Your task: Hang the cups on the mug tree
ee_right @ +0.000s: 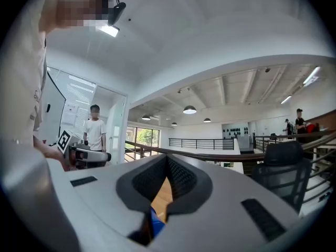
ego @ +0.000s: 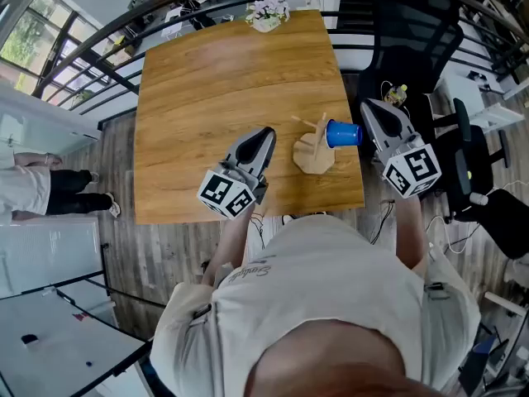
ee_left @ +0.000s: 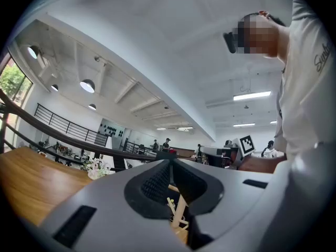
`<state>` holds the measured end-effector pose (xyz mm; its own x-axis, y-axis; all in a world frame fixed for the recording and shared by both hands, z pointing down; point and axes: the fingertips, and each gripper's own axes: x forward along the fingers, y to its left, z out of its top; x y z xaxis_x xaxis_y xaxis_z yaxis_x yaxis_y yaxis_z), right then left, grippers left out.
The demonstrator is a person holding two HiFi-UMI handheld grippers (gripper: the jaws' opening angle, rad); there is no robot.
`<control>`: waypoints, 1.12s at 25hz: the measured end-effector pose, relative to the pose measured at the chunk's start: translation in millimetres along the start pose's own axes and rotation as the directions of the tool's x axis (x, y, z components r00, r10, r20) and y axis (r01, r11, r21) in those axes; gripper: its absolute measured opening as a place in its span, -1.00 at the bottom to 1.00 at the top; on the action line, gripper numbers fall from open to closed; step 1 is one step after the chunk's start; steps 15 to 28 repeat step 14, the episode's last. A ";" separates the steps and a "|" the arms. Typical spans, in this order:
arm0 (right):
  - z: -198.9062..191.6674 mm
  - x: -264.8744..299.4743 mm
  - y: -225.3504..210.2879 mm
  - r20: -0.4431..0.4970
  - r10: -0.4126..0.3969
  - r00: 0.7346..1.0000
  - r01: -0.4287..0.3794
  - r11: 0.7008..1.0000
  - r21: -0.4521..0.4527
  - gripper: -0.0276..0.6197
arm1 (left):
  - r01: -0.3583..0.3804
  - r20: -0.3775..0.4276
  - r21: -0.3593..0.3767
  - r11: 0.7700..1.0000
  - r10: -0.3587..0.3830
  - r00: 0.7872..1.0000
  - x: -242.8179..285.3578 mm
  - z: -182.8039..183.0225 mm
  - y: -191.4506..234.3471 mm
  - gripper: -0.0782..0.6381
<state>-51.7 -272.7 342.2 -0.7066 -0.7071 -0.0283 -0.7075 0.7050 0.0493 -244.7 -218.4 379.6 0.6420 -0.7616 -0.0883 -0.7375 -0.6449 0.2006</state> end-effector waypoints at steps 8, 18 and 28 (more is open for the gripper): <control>-1.1 1.1 6.7 0.010 0.022 1.000 -0.022 1.000 0.001 -0.93 | -0.006 0.002 0.023 1.000 0.005 1.000 0.5 5.2 -4.1 -0.70; -8.6 -1.2 7.0 -0.010 0.045 0.999 -0.045 0.999 -0.016 -0.93 | -0.016 0.016 0.019 1.000 0.016 1.000 2.1 6.2 -8.4 -0.70; -8.6 -1.2 7.0 -0.010 0.045 0.999 -0.045 0.999 -0.016 -0.93 | -0.016 0.016 0.019 1.000 0.016 1.000 2.1 6.2 -8.4 -0.70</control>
